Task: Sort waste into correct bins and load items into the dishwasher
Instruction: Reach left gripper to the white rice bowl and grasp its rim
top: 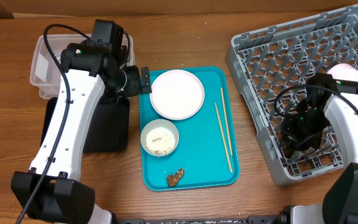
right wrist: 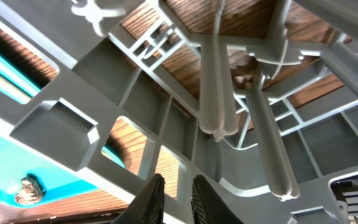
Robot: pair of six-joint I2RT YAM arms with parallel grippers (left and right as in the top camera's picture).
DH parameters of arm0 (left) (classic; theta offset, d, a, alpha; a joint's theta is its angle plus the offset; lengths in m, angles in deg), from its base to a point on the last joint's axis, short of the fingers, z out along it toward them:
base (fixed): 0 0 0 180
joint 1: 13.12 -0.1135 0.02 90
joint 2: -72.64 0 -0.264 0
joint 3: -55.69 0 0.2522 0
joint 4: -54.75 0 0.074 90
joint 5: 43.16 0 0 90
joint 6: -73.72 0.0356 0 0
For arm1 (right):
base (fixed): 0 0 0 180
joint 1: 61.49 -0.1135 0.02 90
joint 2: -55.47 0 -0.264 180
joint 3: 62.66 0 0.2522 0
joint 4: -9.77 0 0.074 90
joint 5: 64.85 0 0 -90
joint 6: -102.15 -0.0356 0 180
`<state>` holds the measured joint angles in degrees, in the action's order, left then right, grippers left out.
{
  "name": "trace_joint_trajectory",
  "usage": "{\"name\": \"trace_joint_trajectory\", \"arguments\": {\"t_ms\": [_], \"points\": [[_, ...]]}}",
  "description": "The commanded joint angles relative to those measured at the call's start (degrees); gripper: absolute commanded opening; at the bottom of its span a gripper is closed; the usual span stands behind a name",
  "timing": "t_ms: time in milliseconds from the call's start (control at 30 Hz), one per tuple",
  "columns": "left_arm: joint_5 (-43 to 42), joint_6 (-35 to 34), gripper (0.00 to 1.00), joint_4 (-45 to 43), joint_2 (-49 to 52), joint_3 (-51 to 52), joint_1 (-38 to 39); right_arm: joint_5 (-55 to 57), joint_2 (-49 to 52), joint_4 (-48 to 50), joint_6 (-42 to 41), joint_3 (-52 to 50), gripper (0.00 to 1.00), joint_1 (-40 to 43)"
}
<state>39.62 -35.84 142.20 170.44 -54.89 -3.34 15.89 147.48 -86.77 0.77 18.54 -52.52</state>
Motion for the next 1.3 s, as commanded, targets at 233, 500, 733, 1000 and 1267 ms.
{"name": "trace_joint_trajectory", "arguments": {"t_ms": [233,500,733,1000,1267], "points": [[0.2,0.26,1.0,-0.15,-0.74,-0.83,0.39,-1.33,-0.59,1.75,0.87,0.0,0.19,-4.0],[0.2,0.26,1.0,-0.2,-0.74,-0.83,0.37,-3.74,-0.59,2.67,0.68,0.0,0.19,-6.84],[0.2,0.26,1.0,-0.09,-0.74,-0.83,0.39,-3.67,-0.59,3.23,0.72,0.0,0.2,-7.1],[0.2,0.26,1.0,-0.17,-0.74,-0.83,0.39,-3.48,-0.59,2.99,0.7,0.0,0.24,-7.1],[0.2,0.26,1.0,-0.17,-0.72,-0.83,0.39,-2.84,-0.61,3.23,0.98,0.42,0.27,-7.04]]}}
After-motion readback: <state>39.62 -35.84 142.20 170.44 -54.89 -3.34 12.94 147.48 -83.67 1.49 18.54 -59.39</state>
